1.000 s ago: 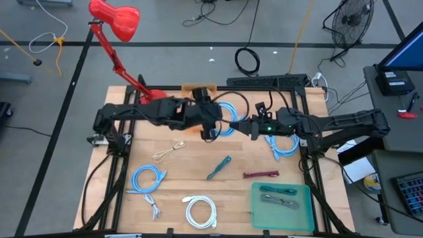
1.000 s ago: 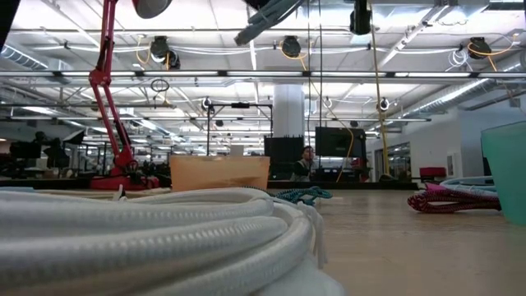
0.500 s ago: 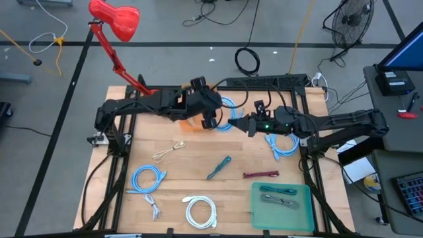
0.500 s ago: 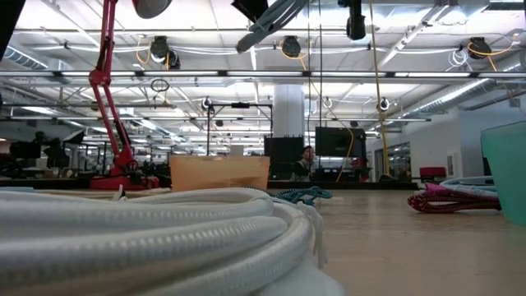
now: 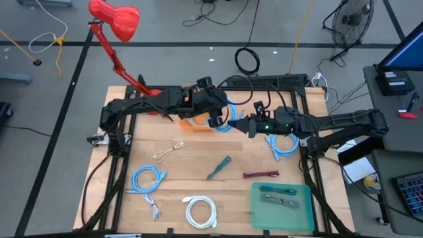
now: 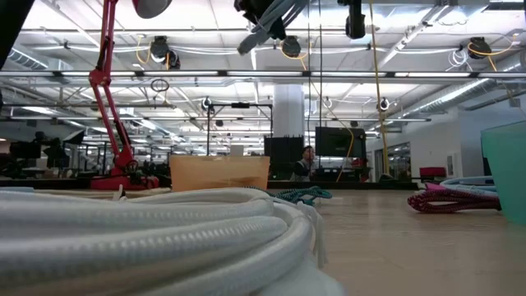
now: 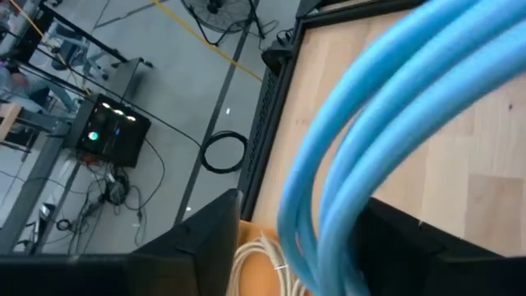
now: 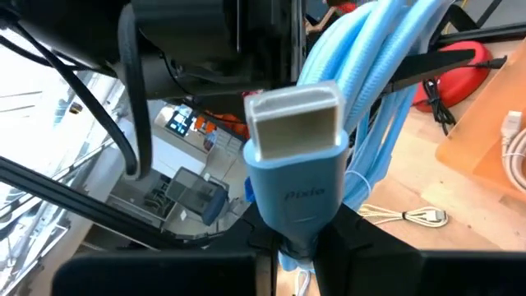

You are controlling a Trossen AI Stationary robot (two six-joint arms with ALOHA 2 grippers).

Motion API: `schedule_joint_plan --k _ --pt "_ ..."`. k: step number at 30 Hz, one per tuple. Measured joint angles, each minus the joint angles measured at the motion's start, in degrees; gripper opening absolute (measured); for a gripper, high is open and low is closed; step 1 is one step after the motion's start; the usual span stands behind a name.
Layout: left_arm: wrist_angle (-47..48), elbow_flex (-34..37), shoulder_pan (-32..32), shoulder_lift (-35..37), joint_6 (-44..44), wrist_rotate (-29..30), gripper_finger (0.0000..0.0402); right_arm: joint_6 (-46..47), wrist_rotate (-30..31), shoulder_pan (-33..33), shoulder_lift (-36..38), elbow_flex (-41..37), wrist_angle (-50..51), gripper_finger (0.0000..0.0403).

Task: Pick & Place USB Port
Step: Put the top left light blue wire cable into the orange bin

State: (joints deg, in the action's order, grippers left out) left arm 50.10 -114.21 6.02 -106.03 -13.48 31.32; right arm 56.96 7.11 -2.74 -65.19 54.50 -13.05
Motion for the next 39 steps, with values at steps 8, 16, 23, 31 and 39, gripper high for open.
schedule_joint_plan --k 8,16,23,31,39 --pt "2.3 -0.1 0.1 -0.9 3.0 0.2 0.0031 -2.3 0.3 0.0 -0.1 0.0 0.0 0.0035" --pt "18.4 0.1 3.9 -0.3 6.0 3.4 0.0012 -4.1 -5.5 -0.3 0.4 0.2 -1.1 0.0147" --pt "17.7 4.7 11.1 -0.3 1.3 -6.4 0.0012 -3.9 -6.9 -0.6 0.3 0.1 1.0 0.0193" --pt "7.3 15.7 16.8 -0.2 -3.1 -11.1 0.0012 -5.9 -2.6 -2.6 0.2 0.1 1.1 0.0184" --pt "-0.7 23.8 18.8 -0.2 -6.5 -11.3 0.0012 -7.1 -1.1 -2.6 0.2 0.1 1.2 0.0173"
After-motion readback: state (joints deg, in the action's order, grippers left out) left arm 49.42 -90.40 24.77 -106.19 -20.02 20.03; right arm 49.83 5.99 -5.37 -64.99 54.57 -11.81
